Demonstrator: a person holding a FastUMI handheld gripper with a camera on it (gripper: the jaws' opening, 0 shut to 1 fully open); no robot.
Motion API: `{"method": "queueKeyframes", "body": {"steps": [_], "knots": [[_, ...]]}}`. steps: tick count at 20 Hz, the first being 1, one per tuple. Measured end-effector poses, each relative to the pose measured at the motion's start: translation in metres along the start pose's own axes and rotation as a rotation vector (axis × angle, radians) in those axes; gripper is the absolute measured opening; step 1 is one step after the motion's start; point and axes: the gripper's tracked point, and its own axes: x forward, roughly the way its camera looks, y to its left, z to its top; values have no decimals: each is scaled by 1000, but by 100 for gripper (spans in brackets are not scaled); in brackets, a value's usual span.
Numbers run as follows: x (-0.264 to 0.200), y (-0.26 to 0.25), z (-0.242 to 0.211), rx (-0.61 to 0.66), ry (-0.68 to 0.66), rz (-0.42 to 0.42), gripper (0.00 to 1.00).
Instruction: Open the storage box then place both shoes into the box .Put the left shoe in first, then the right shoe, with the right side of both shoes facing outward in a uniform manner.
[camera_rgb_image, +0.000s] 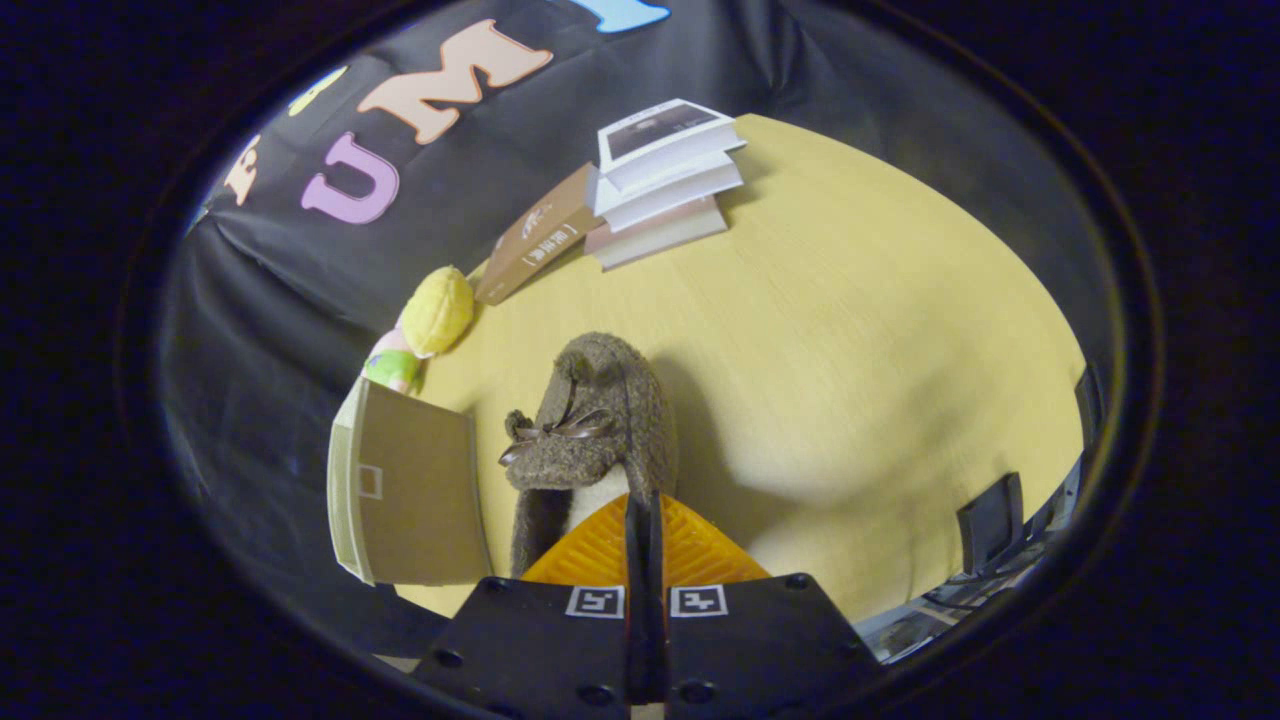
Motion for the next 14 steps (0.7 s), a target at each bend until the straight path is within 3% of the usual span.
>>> {"method": "queueKeyframes", "body": {"steps": [14], "knots": [[-30,179,-1,-93,-57,187,3]]}}
